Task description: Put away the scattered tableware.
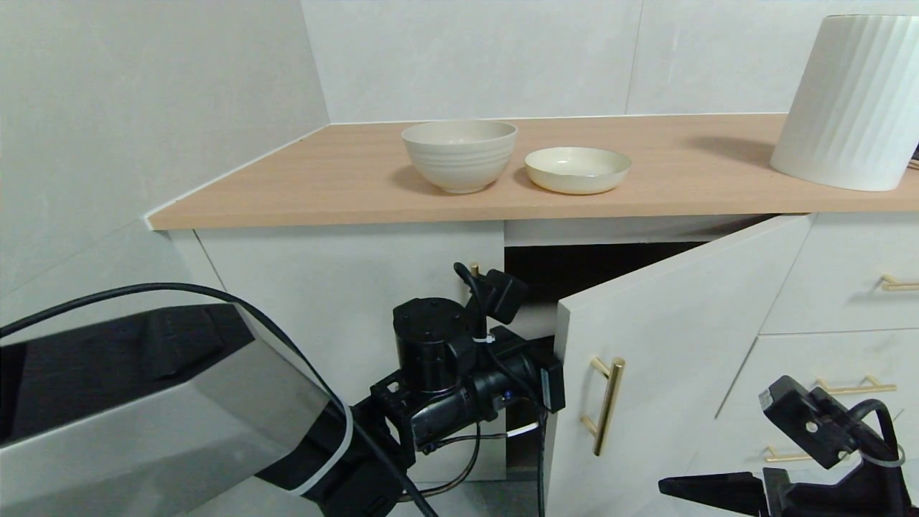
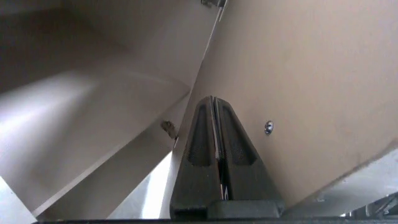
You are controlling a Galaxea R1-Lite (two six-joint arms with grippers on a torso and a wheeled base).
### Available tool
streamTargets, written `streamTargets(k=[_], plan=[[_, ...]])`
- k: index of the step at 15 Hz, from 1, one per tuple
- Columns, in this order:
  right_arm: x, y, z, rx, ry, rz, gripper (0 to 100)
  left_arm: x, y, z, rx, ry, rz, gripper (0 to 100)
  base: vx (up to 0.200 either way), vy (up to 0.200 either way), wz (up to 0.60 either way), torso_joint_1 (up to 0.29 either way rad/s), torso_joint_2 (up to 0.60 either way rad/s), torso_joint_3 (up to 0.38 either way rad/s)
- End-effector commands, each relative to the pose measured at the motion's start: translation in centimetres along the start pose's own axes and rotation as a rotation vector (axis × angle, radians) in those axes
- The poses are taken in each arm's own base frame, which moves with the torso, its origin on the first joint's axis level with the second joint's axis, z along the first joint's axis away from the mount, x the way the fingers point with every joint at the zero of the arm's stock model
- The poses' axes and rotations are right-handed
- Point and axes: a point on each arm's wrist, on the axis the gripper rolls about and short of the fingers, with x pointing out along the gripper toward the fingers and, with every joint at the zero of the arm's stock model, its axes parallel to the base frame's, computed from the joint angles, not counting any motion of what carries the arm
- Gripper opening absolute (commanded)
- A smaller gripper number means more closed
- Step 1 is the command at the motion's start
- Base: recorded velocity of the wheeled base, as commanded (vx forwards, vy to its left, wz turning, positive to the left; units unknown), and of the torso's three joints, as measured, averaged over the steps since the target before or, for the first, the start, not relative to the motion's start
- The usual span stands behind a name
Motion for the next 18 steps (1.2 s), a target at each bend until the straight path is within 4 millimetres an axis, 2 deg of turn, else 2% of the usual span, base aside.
streamTargets(k=[1,2,8,15,18], plan=[[0.1,0.0,-0.1,0.001,0.005,0.0,100,-0.3,-0.2,0.0,0.0,0.0,-0.001,0,0.0,0.0,0.0,0.0,0.0,0.0],[0.1,0.0,-0.1,0.001,0.005,0.0,100,-0.4,-0.4,-0.1,-0.001,0.006,-0.006,0,0.0,0.0,0.0,0.0,0.0,0.0],[0.0,-0.1,-0.2,-0.028,0.023,-0.007,100,-0.1,-0.4,-0.6,-0.004,0.018,-0.01,0,-0.2,0.0,0.0,0.004,0.0,0.0],[0.2,0.4,-0.4,-0.041,0.024,-0.028,100,1.1,0.2,-1.6,-0.009,0.032,-0.009,0,0.0,0.0,0.0,0.0,0.0,0.0],[0.2,0.4,-0.4,-0.042,0.023,-0.028,100,1.6,0.4,-1.7,-0.007,0.024,-0.01,0,-0.2,0.0,0.0,0.007,0.0,0.004]])
